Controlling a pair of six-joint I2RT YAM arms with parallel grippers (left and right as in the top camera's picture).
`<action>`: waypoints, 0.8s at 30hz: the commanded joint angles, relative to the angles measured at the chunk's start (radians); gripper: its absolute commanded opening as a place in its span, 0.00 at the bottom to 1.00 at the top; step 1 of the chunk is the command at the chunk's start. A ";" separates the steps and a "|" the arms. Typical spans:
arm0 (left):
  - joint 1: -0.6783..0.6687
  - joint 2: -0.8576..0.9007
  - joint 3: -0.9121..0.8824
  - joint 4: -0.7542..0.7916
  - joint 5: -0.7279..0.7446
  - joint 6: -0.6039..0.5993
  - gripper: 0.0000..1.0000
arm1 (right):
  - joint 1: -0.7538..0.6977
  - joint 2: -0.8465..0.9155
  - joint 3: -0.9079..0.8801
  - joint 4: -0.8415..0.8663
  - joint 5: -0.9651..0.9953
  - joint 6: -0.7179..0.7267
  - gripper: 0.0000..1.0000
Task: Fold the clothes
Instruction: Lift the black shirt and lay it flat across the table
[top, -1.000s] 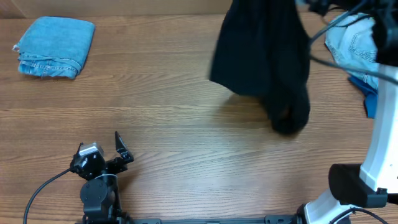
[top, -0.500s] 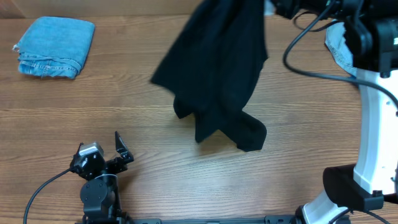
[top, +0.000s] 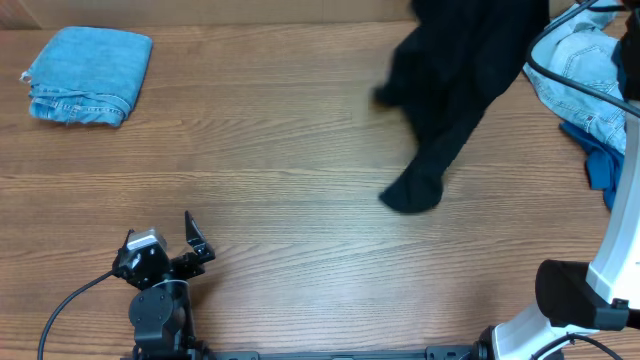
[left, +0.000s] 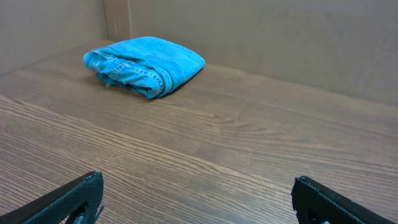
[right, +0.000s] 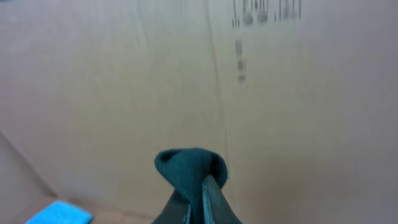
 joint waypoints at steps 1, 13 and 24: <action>-0.001 -0.009 -0.003 0.003 -0.020 0.018 1.00 | 0.012 -0.018 0.011 0.042 0.008 0.001 0.04; -0.001 -0.009 -0.003 0.003 -0.020 0.018 1.00 | 0.346 0.160 -0.038 -0.084 -0.133 0.000 0.22; -0.001 -0.009 -0.003 0.003 -0.020 0.018 1.00 | 0.655 0.310 -0.034 0.051 -0.312 -0.080 1.00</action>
